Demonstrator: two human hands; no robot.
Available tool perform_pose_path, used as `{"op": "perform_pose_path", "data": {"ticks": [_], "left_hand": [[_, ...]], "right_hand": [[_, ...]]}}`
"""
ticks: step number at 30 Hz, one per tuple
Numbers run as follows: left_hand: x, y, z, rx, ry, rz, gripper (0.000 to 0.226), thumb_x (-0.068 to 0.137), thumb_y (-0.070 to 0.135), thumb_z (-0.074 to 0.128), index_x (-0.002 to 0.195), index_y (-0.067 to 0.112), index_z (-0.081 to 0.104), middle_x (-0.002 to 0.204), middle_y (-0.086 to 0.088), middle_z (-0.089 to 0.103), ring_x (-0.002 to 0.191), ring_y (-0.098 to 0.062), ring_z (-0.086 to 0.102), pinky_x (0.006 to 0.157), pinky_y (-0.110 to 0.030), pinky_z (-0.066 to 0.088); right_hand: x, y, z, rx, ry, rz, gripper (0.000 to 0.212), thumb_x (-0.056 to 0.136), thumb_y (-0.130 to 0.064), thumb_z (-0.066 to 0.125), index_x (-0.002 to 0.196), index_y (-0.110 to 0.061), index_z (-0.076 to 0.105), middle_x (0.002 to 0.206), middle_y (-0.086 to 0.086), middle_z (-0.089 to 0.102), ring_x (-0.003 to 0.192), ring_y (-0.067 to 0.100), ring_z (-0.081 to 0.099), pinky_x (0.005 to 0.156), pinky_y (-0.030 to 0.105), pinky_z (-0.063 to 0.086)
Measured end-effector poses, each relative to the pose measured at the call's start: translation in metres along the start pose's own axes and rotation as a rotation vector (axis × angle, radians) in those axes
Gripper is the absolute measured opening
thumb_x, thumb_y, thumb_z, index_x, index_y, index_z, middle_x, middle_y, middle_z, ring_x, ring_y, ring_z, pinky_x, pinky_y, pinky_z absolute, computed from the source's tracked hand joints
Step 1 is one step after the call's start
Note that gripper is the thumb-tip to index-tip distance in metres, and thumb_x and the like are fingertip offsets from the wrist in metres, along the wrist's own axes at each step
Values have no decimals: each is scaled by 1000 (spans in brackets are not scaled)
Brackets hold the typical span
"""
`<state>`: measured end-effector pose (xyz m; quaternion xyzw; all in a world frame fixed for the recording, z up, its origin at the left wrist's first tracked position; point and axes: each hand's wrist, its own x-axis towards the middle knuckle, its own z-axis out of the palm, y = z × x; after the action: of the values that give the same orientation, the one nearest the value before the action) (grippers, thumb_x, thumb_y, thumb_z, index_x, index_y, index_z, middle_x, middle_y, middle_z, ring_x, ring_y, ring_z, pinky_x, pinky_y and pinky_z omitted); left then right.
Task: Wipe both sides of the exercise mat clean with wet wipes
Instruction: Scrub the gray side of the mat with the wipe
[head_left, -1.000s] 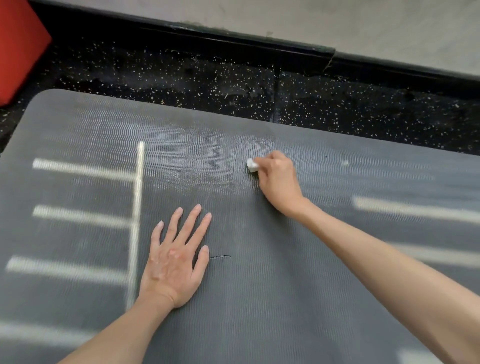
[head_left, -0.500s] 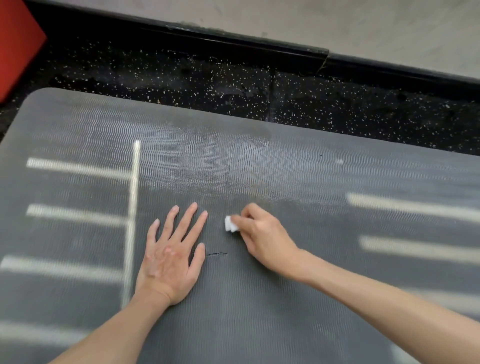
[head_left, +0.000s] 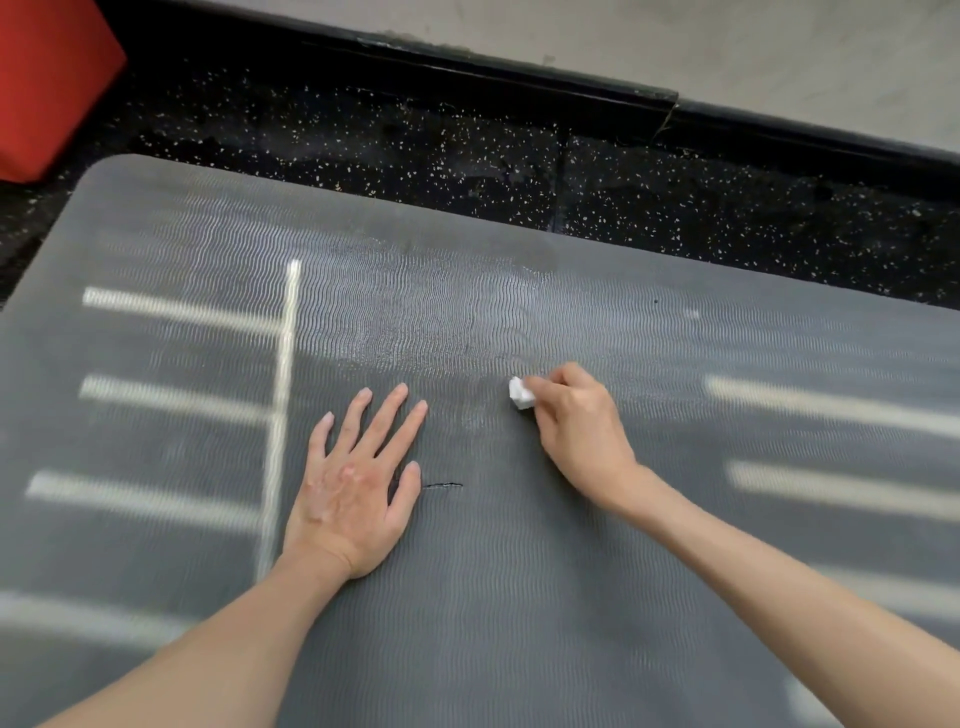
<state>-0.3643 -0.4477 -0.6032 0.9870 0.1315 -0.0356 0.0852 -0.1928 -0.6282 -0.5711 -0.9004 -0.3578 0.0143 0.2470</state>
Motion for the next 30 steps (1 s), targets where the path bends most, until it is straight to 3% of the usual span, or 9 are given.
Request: {"op": "perform_pose_path", "data": {"ticks": [3,6,10,12,16,20,22,26,30], "left_hand": [[1,0,0,-5,-3,-9,60,96,43,28,155,31,25,163,7,21,148,-25,21,118,-47,12],[1,0,-3,-21,-21,-19,61,96,44,25,155,32,25,163,8,19,149,-24,18,119,-49,13],[2,1,-6,-26,-32,-21,63,95,46,19,156,31,25,163,7,18,150,-25,15,120,-49,10],[0,2,-6,-11,-29,-19,64,94,47,16,156,31,23,164,7,17,151,-24,14,120,-48,9],[-1,1,-3,35,-6,-13,67,94,49,11,157,29,17,164,5,14,151,-26,13,120,-48,9],[-1,5,2,58,-6,-30,71,92,51,3,157,25,13,165,2,11,151,-28,10,119,-49,8],[-13,10,7,52,0,-44,73,91,52,3,157,22,15,165,1,10,152,-28,9,119,-49,8],[-57,20,13,43,-14,-46,70,95,50,11,156,17,20,165,-2,12,151,-29,15,118,-49,14],[-96,32,16,42,-18,-63,66,98,46,17,155,15,25,163,-5,18,150,-29,19,117,-49,19]], "right_hand": [[-41,-25,5,34,-138,-106,13,85,-8,51,83,-3,62,78,7,46,60,25,47,51,36,44],[-54,-27,-3,43,-321,-258,27,87,-18,40,86,-6,64,80,8,50,63,27,52,52,33,45],[-21,-3,-1,-43,-43,-95,31,88,-19,39,82,0,63,77,13,49,58,29,47,49,39,47],[-50,-19,6,-32,-66,-158,19,85,-9,43,77,1,57,76,12,46,58,26,43,48,36,42],[-93,-36,0,20,-300,-346,6,85,-2,55,80,-1,59,79,12,46,61,28,44,50,33,36],[-64,-19,3,-17,-49,-167,6,78,8,60,75,4,62,75,16,50,60,31,51,50,32,37],[-93,-39,12,4,-61,-202,8,75,8,59,70,4,57,74,17,49,59,31,50,51,34,36],[-125,-60,5,32,-332,-350,7,75,4,59,73,-2,62,74,16,51,59,33,53,49,32,37],[-102,-46,-3,7,-108,-190,14,70,10,67,74,-2,64,67,14,49,52,32,52,47,26,29]]}}
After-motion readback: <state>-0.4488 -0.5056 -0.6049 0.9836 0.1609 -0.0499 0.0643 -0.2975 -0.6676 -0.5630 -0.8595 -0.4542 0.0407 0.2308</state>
